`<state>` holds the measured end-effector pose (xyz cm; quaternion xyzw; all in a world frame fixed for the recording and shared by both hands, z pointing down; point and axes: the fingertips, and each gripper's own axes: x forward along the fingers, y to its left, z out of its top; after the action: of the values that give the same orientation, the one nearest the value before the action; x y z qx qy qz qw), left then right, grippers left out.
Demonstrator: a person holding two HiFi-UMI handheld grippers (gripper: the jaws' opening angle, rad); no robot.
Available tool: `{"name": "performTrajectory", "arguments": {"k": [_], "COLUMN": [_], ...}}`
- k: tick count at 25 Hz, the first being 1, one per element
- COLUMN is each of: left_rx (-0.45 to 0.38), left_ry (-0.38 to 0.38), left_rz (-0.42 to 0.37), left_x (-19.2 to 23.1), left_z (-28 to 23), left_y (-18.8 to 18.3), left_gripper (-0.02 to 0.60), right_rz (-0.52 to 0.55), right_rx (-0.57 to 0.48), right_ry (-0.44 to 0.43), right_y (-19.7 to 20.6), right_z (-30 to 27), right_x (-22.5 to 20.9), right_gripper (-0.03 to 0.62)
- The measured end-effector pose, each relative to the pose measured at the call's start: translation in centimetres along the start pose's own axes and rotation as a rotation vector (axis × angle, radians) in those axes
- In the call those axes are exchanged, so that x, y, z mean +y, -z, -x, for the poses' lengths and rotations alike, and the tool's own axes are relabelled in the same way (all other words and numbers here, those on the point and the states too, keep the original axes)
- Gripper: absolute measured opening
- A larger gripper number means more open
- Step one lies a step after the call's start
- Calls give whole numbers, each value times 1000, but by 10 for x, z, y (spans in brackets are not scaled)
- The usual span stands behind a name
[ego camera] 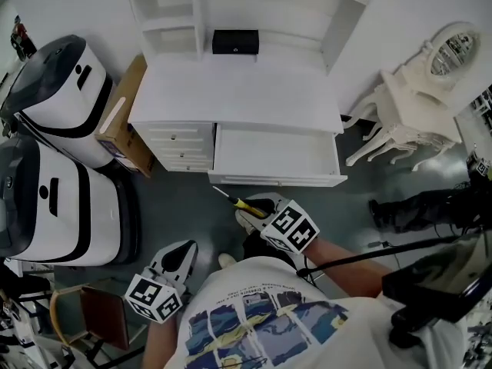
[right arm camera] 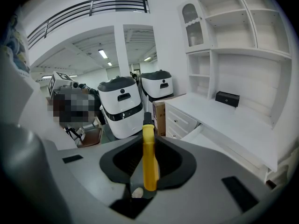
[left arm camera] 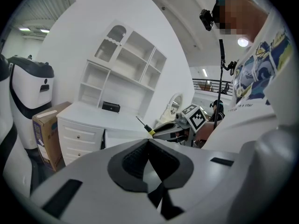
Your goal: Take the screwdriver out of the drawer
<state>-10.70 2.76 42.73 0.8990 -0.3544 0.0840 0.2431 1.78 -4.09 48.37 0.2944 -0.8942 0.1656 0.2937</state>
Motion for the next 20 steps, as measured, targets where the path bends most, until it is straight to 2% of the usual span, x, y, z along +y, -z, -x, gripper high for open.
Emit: {"name": "performTrajectory", "arguments": {"k": [20], "left_rx": [15], "left_ry": [30], "left_rz": [-8], "left_x": [2], "left_z": [-12], "left_y": [-1], "left_gripper": [14], "right_rz": [-9], "right_rx": [-3], "right_ry": [-2], "right_y": [2], "right_z": [-8], "right_x": [-2], "right_gripper": [98]}}
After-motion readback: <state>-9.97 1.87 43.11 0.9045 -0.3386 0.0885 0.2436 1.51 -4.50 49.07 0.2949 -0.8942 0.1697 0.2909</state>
